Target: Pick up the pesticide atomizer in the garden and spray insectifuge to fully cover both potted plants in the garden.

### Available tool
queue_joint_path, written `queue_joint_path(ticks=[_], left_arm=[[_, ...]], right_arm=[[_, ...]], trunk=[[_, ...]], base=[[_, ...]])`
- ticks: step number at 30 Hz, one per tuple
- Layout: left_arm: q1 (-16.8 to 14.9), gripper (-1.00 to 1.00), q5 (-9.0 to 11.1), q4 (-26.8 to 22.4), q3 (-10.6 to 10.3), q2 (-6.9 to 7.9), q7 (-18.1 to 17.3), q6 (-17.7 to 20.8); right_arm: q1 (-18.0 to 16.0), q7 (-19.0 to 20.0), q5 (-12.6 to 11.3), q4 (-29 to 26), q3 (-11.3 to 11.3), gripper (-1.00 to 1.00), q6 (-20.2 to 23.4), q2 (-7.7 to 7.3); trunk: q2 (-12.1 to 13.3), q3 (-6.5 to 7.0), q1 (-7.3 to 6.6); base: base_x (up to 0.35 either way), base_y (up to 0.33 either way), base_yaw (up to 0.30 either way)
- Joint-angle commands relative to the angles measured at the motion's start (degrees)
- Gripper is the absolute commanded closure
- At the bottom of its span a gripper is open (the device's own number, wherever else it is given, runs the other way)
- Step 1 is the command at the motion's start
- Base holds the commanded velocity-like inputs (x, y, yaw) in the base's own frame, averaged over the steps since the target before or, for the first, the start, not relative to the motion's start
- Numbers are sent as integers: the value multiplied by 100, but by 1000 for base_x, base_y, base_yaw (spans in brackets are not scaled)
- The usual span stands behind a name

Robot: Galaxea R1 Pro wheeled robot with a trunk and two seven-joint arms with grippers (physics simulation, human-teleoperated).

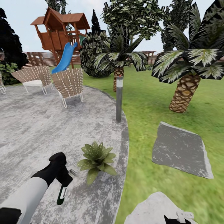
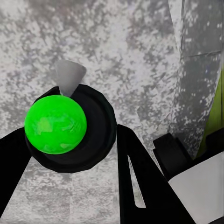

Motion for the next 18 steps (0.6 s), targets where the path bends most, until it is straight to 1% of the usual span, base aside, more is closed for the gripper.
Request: queue_joint_path(ticks=[1,6,9,13,16,18], left_arm=[[-4,100,-50,-8,-20,1,-59,37],[32,100,15,-8,-20,-29,-58,37],[67,100,34,-8,-15,-40,-52,42],[75,100,45,-8,-12,-41,-58,46],[76,100,47,-6,25,-35,-57,46],[88,100,53,19,48,-36,-59,42]], right_arm=[[-2,29,-60,5,37,-100,-20,-2],[-2,29,-60,8,36,-100,-21,-2],[-2,29,-60,12,30,-100,-21,-8],[-2,29,-60,13,31,-100,-22,-11],[-2,29,-60,14,34,-100,-23,-11],[-2,29,-60,14,36,-100,-21,-9]], trunk=[[-2,-6,0],[-2,-6,0],[-2,-6,0],[-2,-6,0],[-2,-6,0],[-2,-6,0]], base=[[46,-255,271],[11,-272,237],[-11,-276,62],[-107,-222,9],[-128,-135,15],[-53,-50,134]])
